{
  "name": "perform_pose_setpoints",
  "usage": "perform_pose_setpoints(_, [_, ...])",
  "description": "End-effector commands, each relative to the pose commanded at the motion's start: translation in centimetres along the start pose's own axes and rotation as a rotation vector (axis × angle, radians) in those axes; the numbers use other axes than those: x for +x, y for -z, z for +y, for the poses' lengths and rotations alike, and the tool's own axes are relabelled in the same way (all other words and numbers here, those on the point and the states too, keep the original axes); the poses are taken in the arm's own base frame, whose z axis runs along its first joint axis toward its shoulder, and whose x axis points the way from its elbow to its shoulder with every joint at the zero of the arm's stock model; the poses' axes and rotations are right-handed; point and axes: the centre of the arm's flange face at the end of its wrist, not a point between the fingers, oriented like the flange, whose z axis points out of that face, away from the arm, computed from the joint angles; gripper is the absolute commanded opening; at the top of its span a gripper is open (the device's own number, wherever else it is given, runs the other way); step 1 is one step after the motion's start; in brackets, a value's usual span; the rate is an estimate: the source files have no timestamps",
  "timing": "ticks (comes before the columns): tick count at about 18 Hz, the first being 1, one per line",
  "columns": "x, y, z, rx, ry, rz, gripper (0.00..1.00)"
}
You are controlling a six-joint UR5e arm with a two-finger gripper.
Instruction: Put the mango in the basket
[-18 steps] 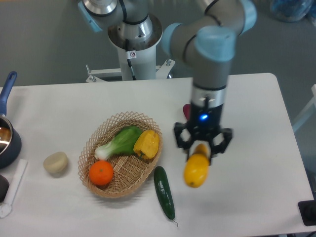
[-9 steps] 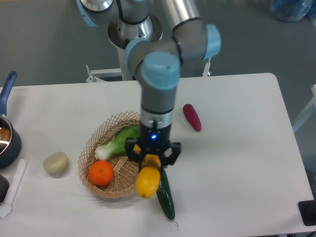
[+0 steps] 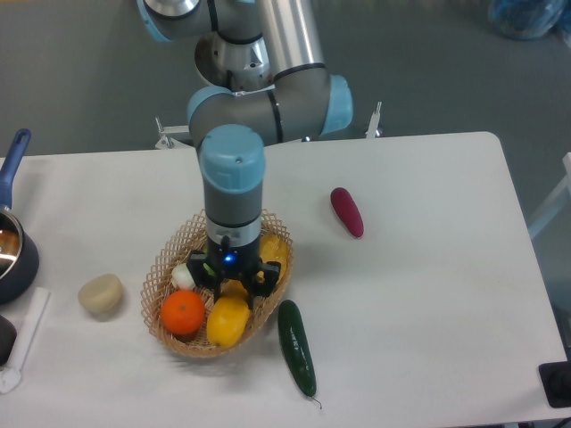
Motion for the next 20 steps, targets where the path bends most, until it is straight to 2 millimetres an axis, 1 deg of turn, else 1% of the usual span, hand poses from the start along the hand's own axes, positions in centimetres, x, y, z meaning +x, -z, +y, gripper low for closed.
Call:
perform_pose_setpoints(2, [0.1,-0.4,0.0,-0.006,-0.003,0.001,0.48])
perform_pose_setpoints(3, [0.1,-0.4,0.1,-0.007,-0.002,0.003,0.6])
perform_pose_setpoints(4, [0.0,-0.4,0.0,-0.004,-0.009,0.002,0.9])
perform_pose_setpoints(5, [0.0,-0.2,-0.1,-0.001,-0.014,0.001,1.0])
perform_pose_setpoints(7, [-0.1,-0.2,-0.1,0.0,-0.014,0.0,1.0])
perform_pose_setpoints(9, [-0.1,0.2,-0.3,0.008,-0.015,-0.004,1.0])
perform_pose_setpoints(10, [-0.2,0.8,-0.7,0.022,-0.017,-0.011,1.0])
perform_pose_setpoints(11, [-0.7,2.0,-1.4,0.041,-0.027,-0.036,1.0])
perform_pose_setpoints(12, [-1.5,3.8,-2.4,0.062,-0.043,-0.084,1.0])
perform_pose_setpoints(14, [-4.0,7.3,-4.3,0.108,-0.038,-0.172,1.0])
perform_pose_setpoints(16, [-6.6,9.5,-5.0,0.128,-0.028,-0.242,1.0])
perform_pose_setpoints(18, [-9.8,10.8,-4.6,0.103,-0.087,-0.309,1.0])
perform_pose_setpoints(20, [-13.0,11.8,-3.7,0.04,-0.193,-0.391,1.0])
